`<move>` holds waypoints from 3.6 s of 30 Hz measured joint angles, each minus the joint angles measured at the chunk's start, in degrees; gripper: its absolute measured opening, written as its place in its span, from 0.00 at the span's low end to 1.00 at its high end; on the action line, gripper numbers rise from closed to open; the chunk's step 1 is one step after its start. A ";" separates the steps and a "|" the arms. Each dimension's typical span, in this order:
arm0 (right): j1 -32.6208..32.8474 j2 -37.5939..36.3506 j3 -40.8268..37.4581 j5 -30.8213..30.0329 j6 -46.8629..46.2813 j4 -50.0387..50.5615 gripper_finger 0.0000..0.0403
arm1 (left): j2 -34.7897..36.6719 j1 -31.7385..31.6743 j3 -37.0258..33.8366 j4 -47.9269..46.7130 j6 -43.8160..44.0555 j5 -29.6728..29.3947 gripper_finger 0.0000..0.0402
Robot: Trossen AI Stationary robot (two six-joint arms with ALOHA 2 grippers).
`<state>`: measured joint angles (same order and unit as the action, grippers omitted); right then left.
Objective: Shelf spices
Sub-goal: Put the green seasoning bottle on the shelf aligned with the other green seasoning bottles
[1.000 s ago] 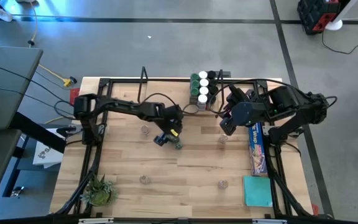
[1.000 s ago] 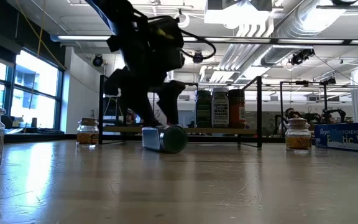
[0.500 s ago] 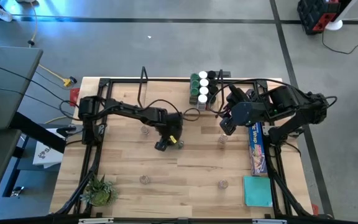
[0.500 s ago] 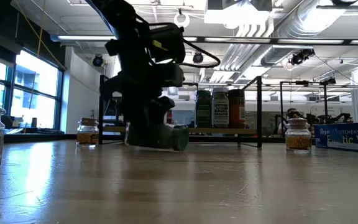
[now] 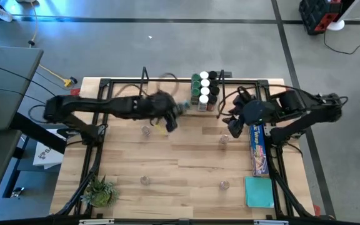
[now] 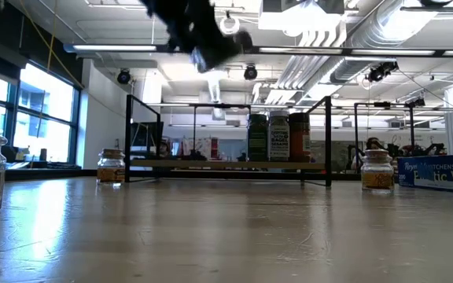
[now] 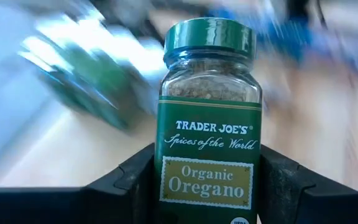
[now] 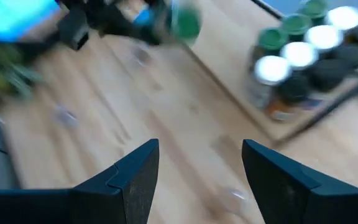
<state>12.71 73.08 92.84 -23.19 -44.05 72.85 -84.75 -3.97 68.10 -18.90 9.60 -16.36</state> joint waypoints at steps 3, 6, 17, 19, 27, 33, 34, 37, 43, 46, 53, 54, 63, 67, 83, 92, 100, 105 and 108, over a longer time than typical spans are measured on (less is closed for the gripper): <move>-1.60 -7.30 -13.88 2.11 -0.92 -19.46 0.56 | 3.74 1.39 0.06 4.86 -0.62 -10.27 0.48; -3.82 -9.92 -24.22 5.67 3.37 -42.67 0.56 | 5.11 2.45 0.06 11.05 -3.22 -17.40 0.48; -11.70 -0.63 -25.06 -1.55 19.10 -71.26 0.57 | 5.26 4.57 2.14 21.88 -12.23 -25.71 0.48; -13.46 0.97 -23.15 -0.18 20.42 -71.37 0.59 | 5.31 4.57 2.51 21.90 -13.64 -25.00 0.48; -17.39 7.65 -15.18 3.20 24.96 -71.36 0.76 | 5.25 4.57 2.53 21.71 -14.86 -24.95 0.48; -18.72 12.39 -10.07 5.56 22.44 -71.32 0.76 | 5.25 4.53 2.53 21.62 -16.31 -24.94 0.48; -18.74 12.92 -9.48 5.82 22.01 -71.34 0.75 | 5.25 4.52 2.53 21.54 -16.30 -24.94 0.48; -18.80 13.85 -8.44 6.30 22.01 -70.90 0.66 | 5.27 4.53 2.53 20.86 -16.28 -25.52 0.48; -18.90 13.79 -8.24 6.60 21.55 -69.72 0.47 | 5.29 4.58 2.53 19.32 -16.29 -25.96 0.48; -19.39 12.90 -8.22 8.13 19.92 -64.09 0.47 | 5.91 4.33 2.55 14.48 -15.14 -19.95 0.54; -19.73 10.56 -8.53 19.78 22.49 -46.48 0.47 | 11.33 4.59 2.53 -11.97 -2.57 -7.86 0.82; -18.97 10.77 -9.58 22.31 23.73 -45.66 0.47 | 12.21 4.77 2.53 -15.38 -1.63 -7.58 0.83; -8.22 15.58 -28.47 34.64 35.58 -65.69 0.47 | 19.01 5.49 2.48 -27.98 1.35 -6.84 0.83; -7.12 20.34 -32.85 35.89 39.43 -74.98 0.47 | 20.71 5.56 2.50 -28.90 1.33 -5.75 0.83; -6.82 34.40 -26.90 35.07 50.58 -78.65 0.47 | 20.81 5.51 2.48 -33.71 1.78 -0.83 0.83; -6.58 34.70 -26.93 34.81 54.77 -78.21 0.68 | 20.81 5.60 2.48 -33.57 2.76 -0.39 0.83; -6.72 26.72 -21.90 31.56 55.21 -64.77 0.71 | 20.81 6.21 2.48 -33.56 0.25 2.59 0.83; -6.70 16.99 -15.69 22.86 56.83 -45.38 0.71 | 20.80 6.56 2.48 -33.14 -7.10 10.12 0.83; -7.66 11.06 -12.03 16.82 51.55 -30.90 0.71 | 20.04 6.56 1.82 -29.17 -12.88 14.82 0.83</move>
<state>5.05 84.15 80.81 -6.37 7.50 41.95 -64.71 2.59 69.93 -48.07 -3.29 -1.54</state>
